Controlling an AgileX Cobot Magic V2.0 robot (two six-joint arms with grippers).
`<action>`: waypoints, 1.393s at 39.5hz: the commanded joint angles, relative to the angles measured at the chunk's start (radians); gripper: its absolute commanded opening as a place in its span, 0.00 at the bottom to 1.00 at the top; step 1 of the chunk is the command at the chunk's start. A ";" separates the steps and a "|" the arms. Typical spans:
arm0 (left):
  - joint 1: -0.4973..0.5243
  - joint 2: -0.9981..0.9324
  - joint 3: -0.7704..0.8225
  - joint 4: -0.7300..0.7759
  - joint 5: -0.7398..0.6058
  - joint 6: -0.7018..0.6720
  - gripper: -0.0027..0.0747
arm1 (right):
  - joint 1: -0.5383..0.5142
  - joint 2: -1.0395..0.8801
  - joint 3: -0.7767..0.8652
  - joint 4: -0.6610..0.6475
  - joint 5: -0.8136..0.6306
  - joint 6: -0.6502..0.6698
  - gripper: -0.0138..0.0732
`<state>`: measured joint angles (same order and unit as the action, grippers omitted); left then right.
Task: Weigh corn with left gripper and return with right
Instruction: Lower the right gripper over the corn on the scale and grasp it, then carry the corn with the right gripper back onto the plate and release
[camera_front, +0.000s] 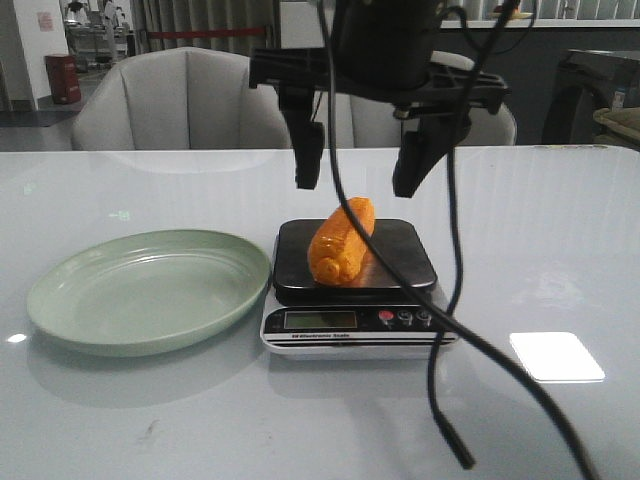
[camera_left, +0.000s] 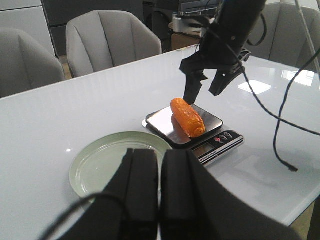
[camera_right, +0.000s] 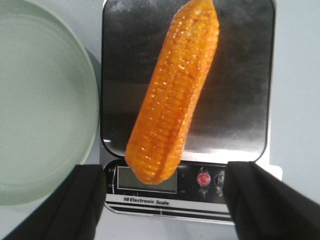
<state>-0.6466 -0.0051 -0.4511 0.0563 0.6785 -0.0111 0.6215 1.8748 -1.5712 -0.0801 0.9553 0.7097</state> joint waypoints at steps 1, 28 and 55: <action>-0.007 0.008 -0.025 0.001 -0.079 -0.003 0.20 | 0.004 0.010 -0.083 -0.024 0.033 0.070 0.83; -0.007 0.008 -0.025 0.001 -0.079 -0.003 0.20 | 0.027 0.126 -0.149 0.056 -0.055 0.122 0.39; -0.007 0.008 -0.025 0.001 -0.079 -0.003 0.20 | 0.172 0.220 -0.168 0.217 -0.329 0.039 0.62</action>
<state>-0.6466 -0.0051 -0.4511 0.0563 0.6785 -0.0111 0.7887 2.1554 -1.7055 0.1325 0.6996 0.7623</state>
